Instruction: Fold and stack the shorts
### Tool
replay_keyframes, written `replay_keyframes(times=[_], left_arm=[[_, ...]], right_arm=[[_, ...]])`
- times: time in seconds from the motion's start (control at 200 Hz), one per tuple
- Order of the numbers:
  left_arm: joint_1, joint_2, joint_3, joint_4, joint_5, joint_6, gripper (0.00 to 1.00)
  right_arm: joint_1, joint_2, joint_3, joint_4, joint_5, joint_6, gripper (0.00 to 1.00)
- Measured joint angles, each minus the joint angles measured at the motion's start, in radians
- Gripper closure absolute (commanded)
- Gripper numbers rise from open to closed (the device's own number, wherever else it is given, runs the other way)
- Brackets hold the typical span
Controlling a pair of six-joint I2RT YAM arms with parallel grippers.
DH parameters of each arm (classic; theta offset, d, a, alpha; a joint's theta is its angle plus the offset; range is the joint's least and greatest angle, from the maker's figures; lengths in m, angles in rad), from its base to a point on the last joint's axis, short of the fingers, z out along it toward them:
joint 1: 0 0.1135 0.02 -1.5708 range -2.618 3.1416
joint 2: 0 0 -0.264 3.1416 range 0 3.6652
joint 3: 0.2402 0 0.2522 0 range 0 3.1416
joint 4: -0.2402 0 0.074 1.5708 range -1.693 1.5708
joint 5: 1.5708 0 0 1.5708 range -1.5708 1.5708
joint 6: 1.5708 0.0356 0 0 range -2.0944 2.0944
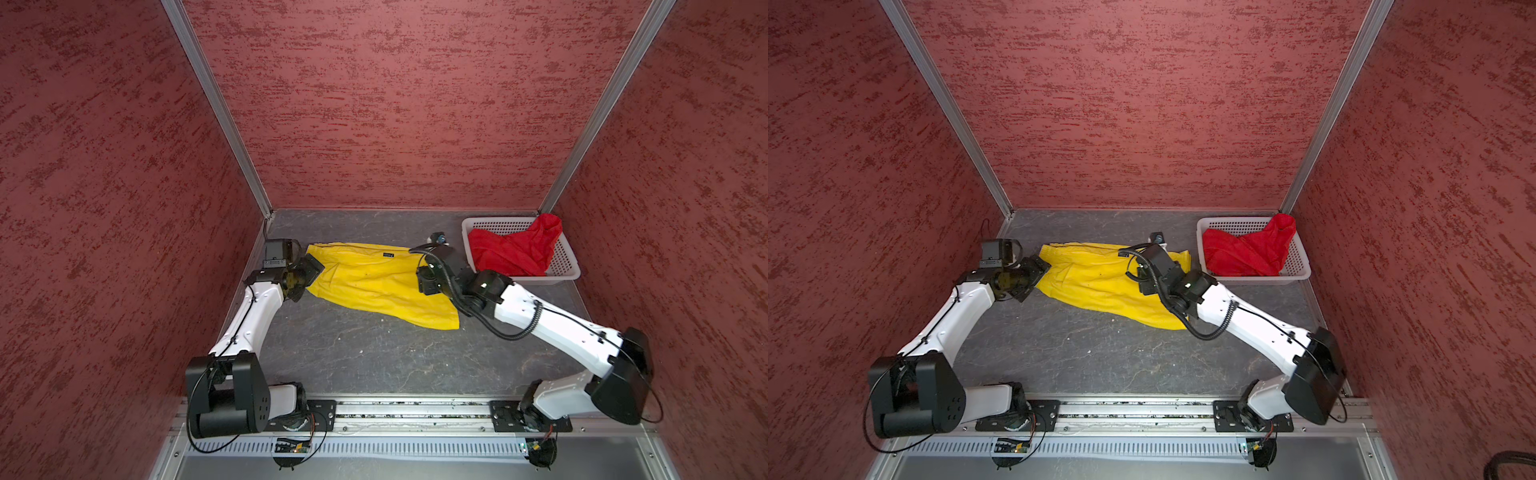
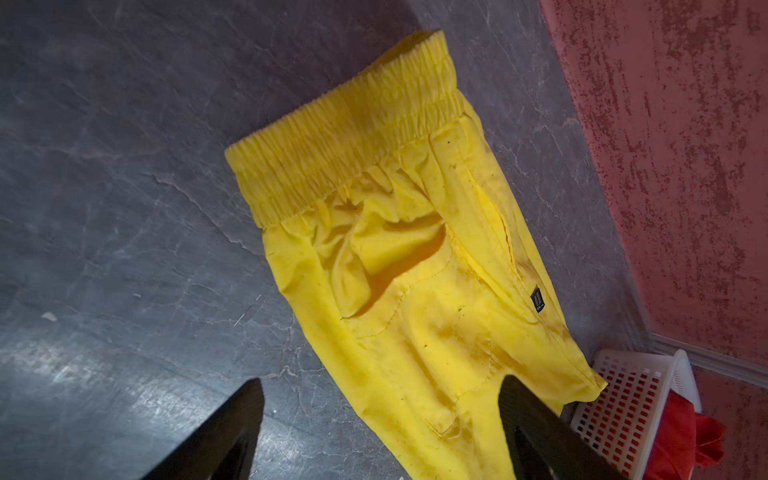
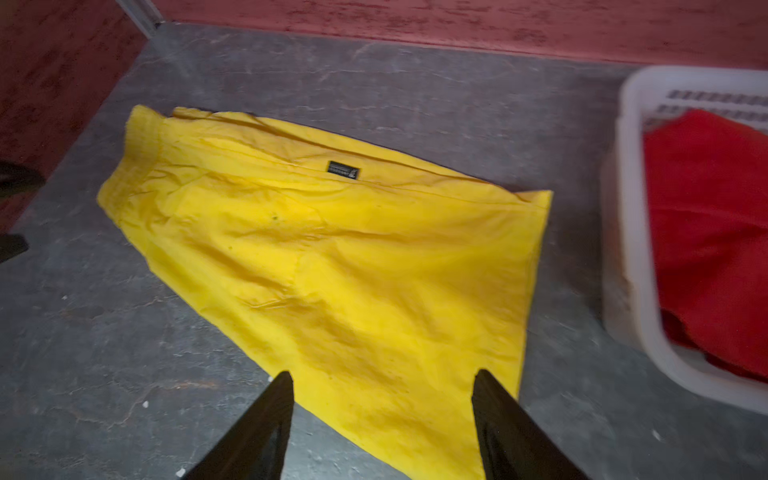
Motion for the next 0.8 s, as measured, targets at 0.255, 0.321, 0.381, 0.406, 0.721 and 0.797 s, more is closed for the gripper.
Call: replay_keyframes(times=[0.255, 0.321, 0.381, 0.406, 0.721, 0.797], left_arm=[[0.158, -0.01, -0.064, 0.013, 0.031, 0.006, 0.01], [0.183, -0.01, -0.09, 0.018, 0.037, 0.006, 0.0], [0.195, -0.01, -0.108, 0.019, 0.043, 0.008, 0.0], [0.201, -0.01, -0.114, 0.023, 0.049, 0.01, 0.0], [0.266, -0.009, -0.204, 0.129, 0.093, -0.01, 0.0], [0.267, -0.008, -0.225, 0.146, 0.094, -0.024, 0.0]], right_arm=[[0.139, 0.415, 0.278, 0.17, -0.071, -0.212, 0.06], [0.155, 0.51, 0.382, 0.196, -0.097, -0.263, 0.04], [0.162, 0.592, 0.476, 0.216, -0.117, -0.302, 0.01], [0.162, 0.626, 0.518, 0.218, -0.124, -0.318, 0.02], [0.157, 1.056, 1.028, 0.182, -0.198, -0.408, 0.02], [0.152, 1.127, 1.107, 0.166, -0.214, -0.407, 0.02]])
